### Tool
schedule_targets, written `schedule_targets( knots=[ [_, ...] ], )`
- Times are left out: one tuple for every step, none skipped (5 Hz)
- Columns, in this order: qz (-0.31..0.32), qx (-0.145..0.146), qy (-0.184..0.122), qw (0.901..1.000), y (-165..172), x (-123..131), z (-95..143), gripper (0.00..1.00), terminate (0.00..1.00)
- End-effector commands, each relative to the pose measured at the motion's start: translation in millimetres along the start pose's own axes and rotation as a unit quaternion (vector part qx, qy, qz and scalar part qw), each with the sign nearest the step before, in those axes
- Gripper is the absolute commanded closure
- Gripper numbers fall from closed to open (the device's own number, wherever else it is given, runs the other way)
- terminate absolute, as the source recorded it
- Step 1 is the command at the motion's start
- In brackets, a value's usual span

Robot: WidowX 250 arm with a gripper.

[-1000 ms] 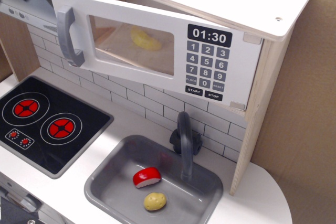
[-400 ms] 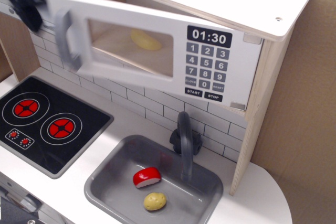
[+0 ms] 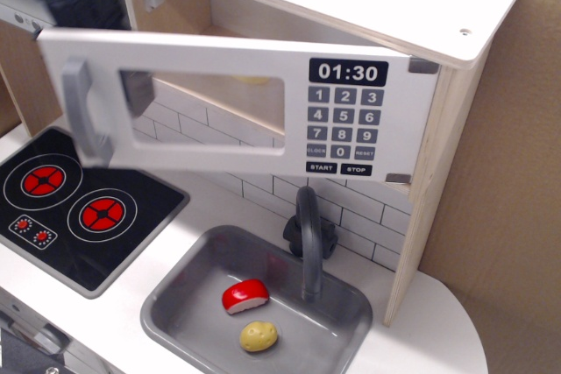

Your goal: Open microwave

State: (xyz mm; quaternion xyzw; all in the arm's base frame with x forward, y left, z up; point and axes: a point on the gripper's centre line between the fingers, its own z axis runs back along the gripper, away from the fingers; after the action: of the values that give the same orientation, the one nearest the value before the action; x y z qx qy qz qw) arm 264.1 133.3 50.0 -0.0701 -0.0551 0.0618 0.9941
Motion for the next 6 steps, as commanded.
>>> schedule_targets(
  knots=[
    [-0.069, 0.006, 0.023, 0.9973, -13.8, -70.4, 32.0, 0.0, 0.0],
    [-0.072, 0.005, 0.044, 0.9964, -41.2, -90.7, 27.5, 0.0, 0.0],
    [-0.066, 0.004, 0.073, 0.9951, -79.2, -93.6, 15.9, 0.0, 0.0],
    [-0.06, 0.003, 0.068, 0.9959, -110.1, -91.2, 8.8, 0.0, 0.0],
    [-0.043, -0.002, 0.037, 0.9984, -98.3, -72.5, 18.2, 0.0, 0.0],
    [-0.006, 0.004, 0.003, 1.0, -74.0, -47.9, 31.8, 0.0, 0.0]
  ],
)
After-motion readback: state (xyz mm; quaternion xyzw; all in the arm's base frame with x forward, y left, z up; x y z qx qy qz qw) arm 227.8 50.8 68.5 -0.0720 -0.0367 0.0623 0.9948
